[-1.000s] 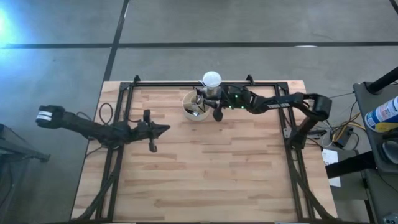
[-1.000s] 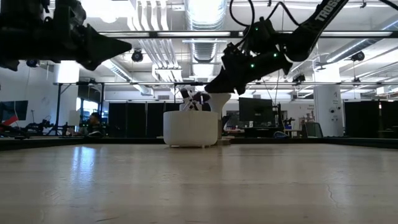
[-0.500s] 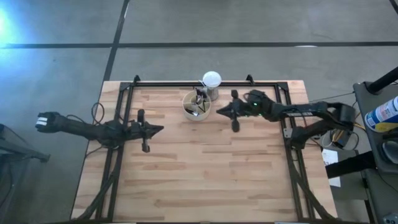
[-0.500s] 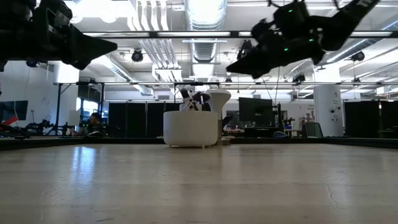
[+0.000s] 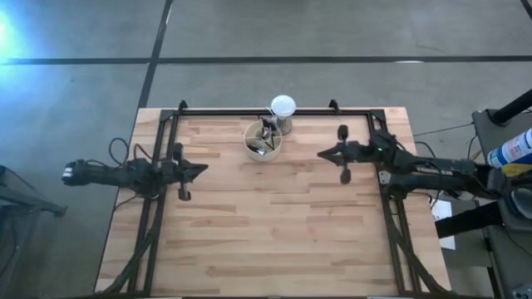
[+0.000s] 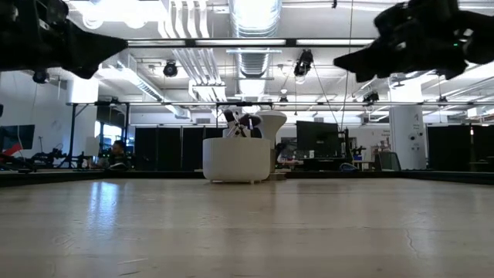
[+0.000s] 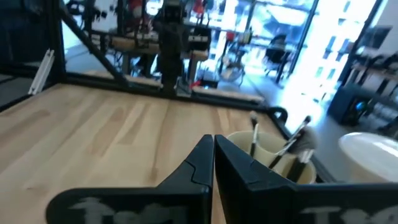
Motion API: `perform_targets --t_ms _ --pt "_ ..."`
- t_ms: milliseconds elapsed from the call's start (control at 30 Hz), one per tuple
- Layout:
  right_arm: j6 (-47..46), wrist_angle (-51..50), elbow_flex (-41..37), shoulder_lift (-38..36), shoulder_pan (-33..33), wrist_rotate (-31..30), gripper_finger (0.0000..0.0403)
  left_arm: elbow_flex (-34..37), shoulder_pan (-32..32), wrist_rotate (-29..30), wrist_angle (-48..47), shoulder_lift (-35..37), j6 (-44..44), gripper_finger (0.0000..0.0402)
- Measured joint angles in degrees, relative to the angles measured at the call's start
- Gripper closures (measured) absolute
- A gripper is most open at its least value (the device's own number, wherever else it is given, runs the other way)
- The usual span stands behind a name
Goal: Put items in baskets/containers
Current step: Return to Home Position
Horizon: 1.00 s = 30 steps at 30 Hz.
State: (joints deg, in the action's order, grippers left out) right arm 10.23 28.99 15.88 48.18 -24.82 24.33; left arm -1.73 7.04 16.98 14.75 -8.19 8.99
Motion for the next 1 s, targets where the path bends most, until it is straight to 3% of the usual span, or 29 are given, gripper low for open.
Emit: perform_targets --t_ms 233,467,700,833,1000 --pt "-1.2 -0.2 -6.0 -13.8 -3.9 4.6 0.0394 -0.1 0.0 0.0 -6.5 7.9 -0.1 0.0401" --pt "-2.5 -6.4 -7.2 -25.0 -10.4 8.0 0.0394 -0.4 0.0 0.3 -9.3 8.1 -0.4 0.0402" --pt "-5.5 -9.0 -9.4 -35.0 -18.7 15.1 0.0394 -0.3 0.0 1.5 -10.2 8.1 -1.2 0.0402" --pt "-8.5 -5.4 -12.4 -38.2 -23.0 16.1 0.0394 -0.2 0.0 1.5 -10.1 8.1 -1.1 0.0402" --pt "-15.6 2.7 -15.4 -38.8 -29.1 22.2 0.0394 -0.2 0.0 1.5 -9.9 8.1 -1.1 0.0402"
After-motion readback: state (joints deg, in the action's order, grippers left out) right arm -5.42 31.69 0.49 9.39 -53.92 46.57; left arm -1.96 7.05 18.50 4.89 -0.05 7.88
